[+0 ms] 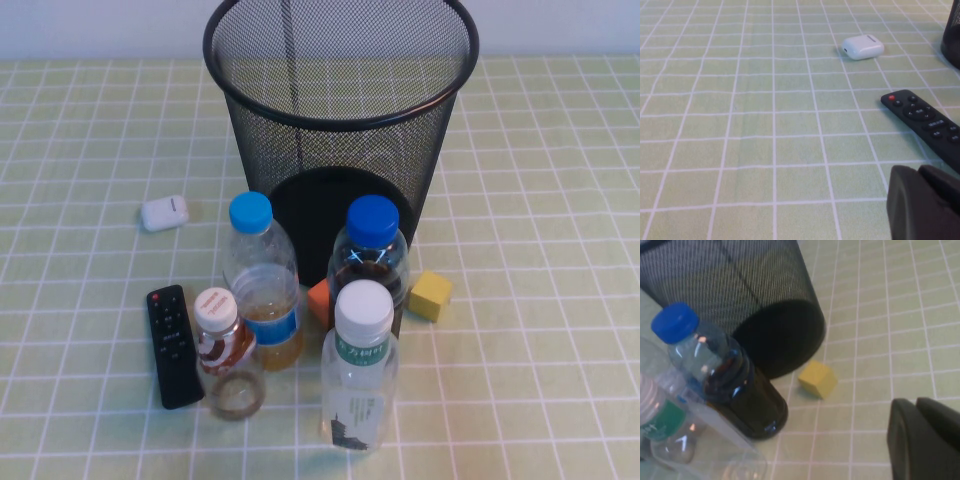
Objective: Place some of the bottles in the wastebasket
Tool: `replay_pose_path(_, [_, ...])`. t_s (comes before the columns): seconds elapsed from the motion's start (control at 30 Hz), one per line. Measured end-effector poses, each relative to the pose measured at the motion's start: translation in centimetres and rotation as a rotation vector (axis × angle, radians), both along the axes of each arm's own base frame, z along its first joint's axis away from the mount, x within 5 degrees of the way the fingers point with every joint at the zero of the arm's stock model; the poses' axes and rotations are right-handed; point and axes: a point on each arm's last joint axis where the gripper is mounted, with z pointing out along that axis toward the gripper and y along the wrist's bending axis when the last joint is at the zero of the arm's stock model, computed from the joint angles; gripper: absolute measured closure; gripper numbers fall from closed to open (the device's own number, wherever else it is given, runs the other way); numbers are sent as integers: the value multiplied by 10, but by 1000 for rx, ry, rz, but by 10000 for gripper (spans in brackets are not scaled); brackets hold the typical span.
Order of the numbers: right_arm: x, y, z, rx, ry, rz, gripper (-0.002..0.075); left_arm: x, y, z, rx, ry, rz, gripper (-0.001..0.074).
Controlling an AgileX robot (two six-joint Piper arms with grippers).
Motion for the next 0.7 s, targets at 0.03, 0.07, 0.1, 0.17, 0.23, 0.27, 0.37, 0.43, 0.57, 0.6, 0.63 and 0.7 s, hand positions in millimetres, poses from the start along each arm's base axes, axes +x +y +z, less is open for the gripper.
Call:
replay_pose_path(0.03, [4, 0, 5, -15, 20, 17, 733, 0, 0, 0, 0, 0, 0, 741])
replay_pose_path(0.07, [8, 1, 12, -25, 37, 39, 733, 0, 0, 0, 0, 0, 0, 741])
replay_pose_path(0.1, [12, 2, 18, -37, 48, 59, 733, 0, 0, 0, 0, 0, 0, 741])
replay_pose_path(0.17, [18, 4, 27, -57, 72, 99, 733, 0, 0, 0, 0, 0, 0, 741])
replay_pose_path(0.23, [23, 5, 34, -77, 119, 133, 733, 0, 0, 0, 0, 0, 0, 741])
replay_pose_path(0.27, [25, 5, 36, -90, 145, 145, 733, 0, 0, 0, 0, -3, 0, 741])
replay_pose_path(0.37, [33, 7, 39, -116, 177, 171, 733, 1, 0, 5, -59, -57, 10, 741])
replay_pose_path(0.43, [37, 10, 40, -120, 184, 191, 728, 3, -2, 12, -195, -117, 25, 741])
replay_pose_path(0.57, [45, 13, 35, -140, 220, 222, 729, 4, 0, 25, -405, -239, 56, 741])
replay_pose_path(0.6, [47, 14, 33, -143, 230, 231, 729, 4, 1, 28, -431, -265, 62, 741])
replay_pose_path(0.63, [49, 15, 31, -147, 241, 241, 729, 4, 1, 30, -455, -289, 67, 741])
replay_pose_path(0.7, [55, 18, 29, -165, 267, 257, 727, 4, 2, 33, -516, -303, 76, 741])
